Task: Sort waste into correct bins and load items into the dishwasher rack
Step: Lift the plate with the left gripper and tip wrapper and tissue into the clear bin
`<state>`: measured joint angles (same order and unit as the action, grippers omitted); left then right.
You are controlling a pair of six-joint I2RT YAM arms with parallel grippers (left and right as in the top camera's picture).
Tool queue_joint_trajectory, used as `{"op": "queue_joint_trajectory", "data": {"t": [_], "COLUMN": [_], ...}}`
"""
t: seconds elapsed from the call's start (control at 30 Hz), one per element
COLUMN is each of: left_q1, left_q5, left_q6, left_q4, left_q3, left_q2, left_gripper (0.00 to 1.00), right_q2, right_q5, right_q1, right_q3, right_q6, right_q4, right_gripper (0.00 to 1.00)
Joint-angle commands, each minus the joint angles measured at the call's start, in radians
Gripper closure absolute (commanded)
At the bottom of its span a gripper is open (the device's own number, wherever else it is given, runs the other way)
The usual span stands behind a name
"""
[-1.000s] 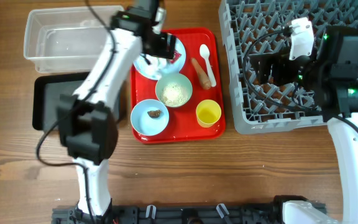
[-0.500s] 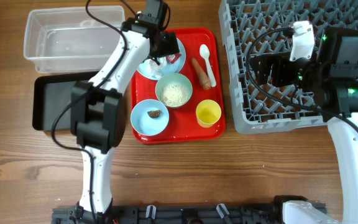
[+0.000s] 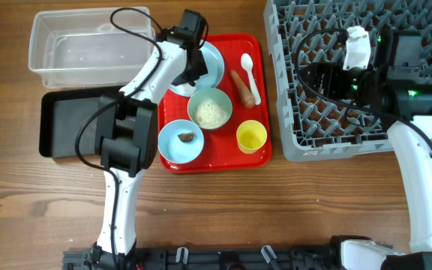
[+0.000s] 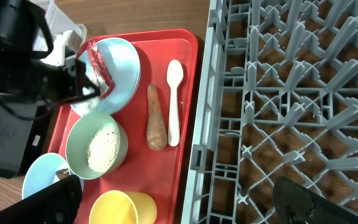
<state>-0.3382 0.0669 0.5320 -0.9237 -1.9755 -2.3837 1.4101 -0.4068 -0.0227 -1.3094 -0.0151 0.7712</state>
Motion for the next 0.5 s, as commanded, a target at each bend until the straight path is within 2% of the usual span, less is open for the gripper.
{"op": "queue_joint_trajectory", "data": {"t": [0.0,0.1,0.2,0.3,0.37,0.43,0.47], "left_q1": [0.012,0.050,0.187,0.348,0.451,0.467,0.468], "left_q5": [-0.054,-0.055,0.008,0.017,0.013,0.013,0.012], "left_q6": [-0.058,-0.057,-0.057,-0.056,-0.053,-0.053,-0.053], "left_q4": [-0.084,-0.084,-0.084,-0.055,0.010,0.038,0.040], "left_q3": [-0.093,-0.116,-0.116,-0.115,-0.115,-0.115,-0.115], "left_q2": [0.158,0.294,0.379,0.340,0.237,0.173,0.149], "left_gripper": [0.96,0.96,0.96,0.96,0.96,0.96,0.92], "right_q2": [0.006,0.006,0.006,0.006,0.006,0.006,0.006], "right_q5": [0.006,0.006,0.001,-0.013,-0.013,-0.013,-0.013], "right_q1": [0.003,0.003,0.003,0.003,0.003,0.003,0.003], "right_q3": [-0.018,-0.018,-0.018,-0.018,-0.018,-0.018,-0.018], "right_q6": [-0.015,-0.015,-0.023,-0.023,-0.022,-0.022,-0.022], "right_q4": [0.001,0.001,0.001,0.001,0.001,0.000,0.001], "right_gripper": [0.00,0.00,0.00,0.00,0.00,0.00,0.00]}}
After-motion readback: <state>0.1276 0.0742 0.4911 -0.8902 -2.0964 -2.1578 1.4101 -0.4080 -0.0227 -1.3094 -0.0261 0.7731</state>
